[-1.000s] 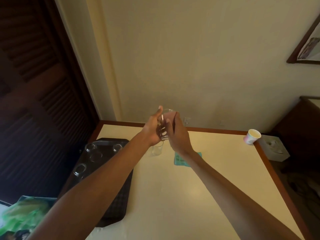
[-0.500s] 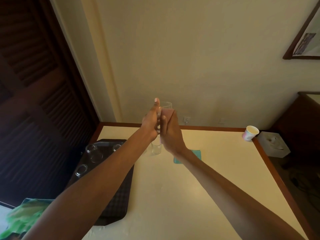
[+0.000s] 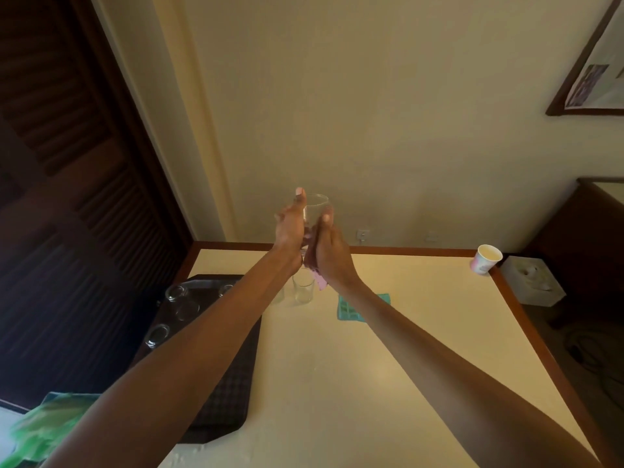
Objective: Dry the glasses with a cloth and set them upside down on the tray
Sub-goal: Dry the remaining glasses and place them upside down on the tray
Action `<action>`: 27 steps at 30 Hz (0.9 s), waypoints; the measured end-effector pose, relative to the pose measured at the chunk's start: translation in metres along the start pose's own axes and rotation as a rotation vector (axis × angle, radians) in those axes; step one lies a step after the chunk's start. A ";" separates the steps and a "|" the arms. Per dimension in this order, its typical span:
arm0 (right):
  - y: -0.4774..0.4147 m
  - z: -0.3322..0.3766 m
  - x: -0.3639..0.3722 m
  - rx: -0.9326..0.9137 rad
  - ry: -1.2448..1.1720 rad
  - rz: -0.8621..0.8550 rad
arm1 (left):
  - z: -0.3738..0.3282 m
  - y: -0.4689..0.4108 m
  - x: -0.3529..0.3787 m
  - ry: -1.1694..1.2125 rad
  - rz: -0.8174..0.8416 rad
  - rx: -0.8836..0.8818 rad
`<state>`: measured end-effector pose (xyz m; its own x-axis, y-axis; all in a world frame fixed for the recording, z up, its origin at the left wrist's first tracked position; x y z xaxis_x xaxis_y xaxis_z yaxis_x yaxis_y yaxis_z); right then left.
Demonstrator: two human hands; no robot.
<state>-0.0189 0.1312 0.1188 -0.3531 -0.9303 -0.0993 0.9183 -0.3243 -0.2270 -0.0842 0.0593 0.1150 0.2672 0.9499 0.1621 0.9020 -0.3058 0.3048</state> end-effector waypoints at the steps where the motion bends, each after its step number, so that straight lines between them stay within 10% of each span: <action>1: 0.000 0.002 0.002 -0.055 0.045 -0.007 | 0.001 0.000 0.000 -0.002 -0.013 -0.013; 7: -0.026 0.016 -0.021 -0.011 0.179 -0.136 | -0.001 0.010 0.014 0.044 0.022 -0.003; 17: -0.044 0.001 -0.016 0.424 -0.348 -0.007 | -0.022 0.011 0.021 -0.149 -0.047 0.133; 27: -0.026 0.021 -0.008 -0.071 0.177 -0.060 | -0.018 0.004 0.014 0.107 0.107 0.012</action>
<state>-0.0360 0.1429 0.1462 -0.4387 -0.8628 -0.2511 0.8819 -0.3598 -0.3046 -0.0829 0.0703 0.1351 0.3247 0.8994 0.2925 0.8745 -0.4034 0.2694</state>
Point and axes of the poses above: each hand's wrist, its own y-axis away from the middle knuckle, its own x-axis out of the palm, z = x × y, the point moved 5 cm from there along -y, towards the middle knuckle, and after that the axes turned 4 degrees about z, right-handed, at the moved point
